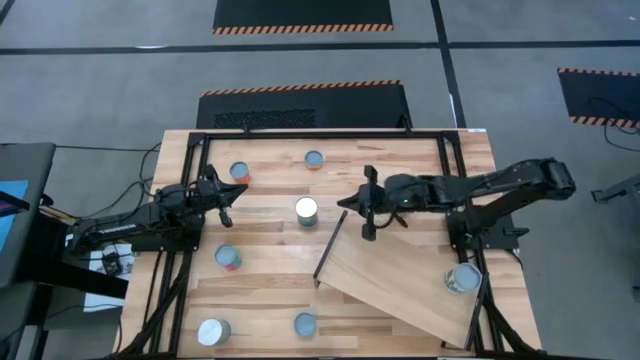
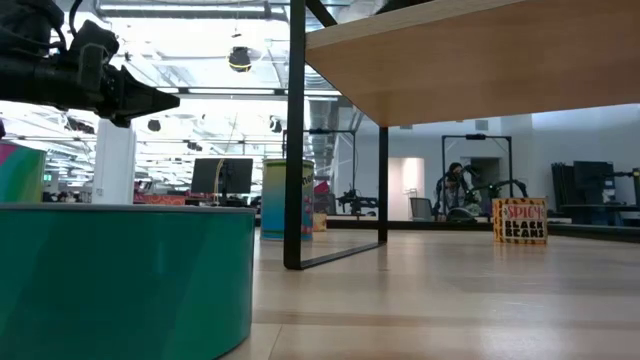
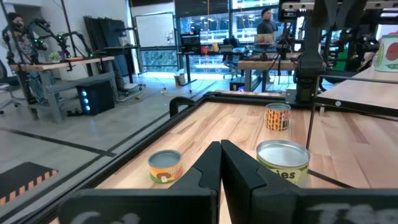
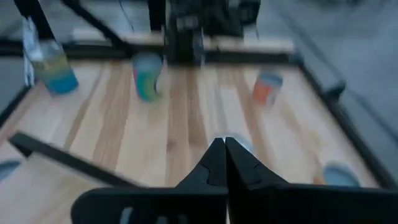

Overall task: Pick and place cans onto a shelf
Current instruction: Put the canned tomatoes on the shelf

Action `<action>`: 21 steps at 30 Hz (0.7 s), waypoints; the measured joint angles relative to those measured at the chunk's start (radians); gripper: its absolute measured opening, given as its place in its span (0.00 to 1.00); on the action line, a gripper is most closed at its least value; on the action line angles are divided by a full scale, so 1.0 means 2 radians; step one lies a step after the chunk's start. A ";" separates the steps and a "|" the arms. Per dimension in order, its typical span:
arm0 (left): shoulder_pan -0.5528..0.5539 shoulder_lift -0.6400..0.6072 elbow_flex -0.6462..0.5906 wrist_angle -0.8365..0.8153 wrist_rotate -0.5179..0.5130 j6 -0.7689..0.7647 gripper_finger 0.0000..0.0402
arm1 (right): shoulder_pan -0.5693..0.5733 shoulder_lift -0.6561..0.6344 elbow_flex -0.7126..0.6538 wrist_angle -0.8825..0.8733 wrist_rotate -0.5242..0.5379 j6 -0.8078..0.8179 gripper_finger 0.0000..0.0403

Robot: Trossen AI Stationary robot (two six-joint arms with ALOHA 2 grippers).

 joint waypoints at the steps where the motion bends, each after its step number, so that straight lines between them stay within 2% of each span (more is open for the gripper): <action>1: 0.000 0.000 0.000 0.000 0.000 0.000 0.00 | -0.002 -0.006 -0.015 0.025 0.000 -0.011 0.01; 6: 0.000 0.000 0.000 0.000 0.001 0.000 0.00 | -0.009 -0.033 -0.058 0.102 -0.019 -0.039 0.01; 11: 0.000 0.000 0.000 0.000 0.002 0.000 0.00 | -0.022 -0.055 -0.064 0.110 -0.029 -0.032 0.03; 16: 0.000 0.000 0.000 0.000 0.001 0.000 0.00 | -0.049 -0.049 -0.064 0.110 -0.028 -0.014 0.04; 21: 0.000 0.000 0.000 0.007 -0.007 0.000 0.00 | -0.064 -0.042 -0.064 0.116 -0.027 -0.070 0.01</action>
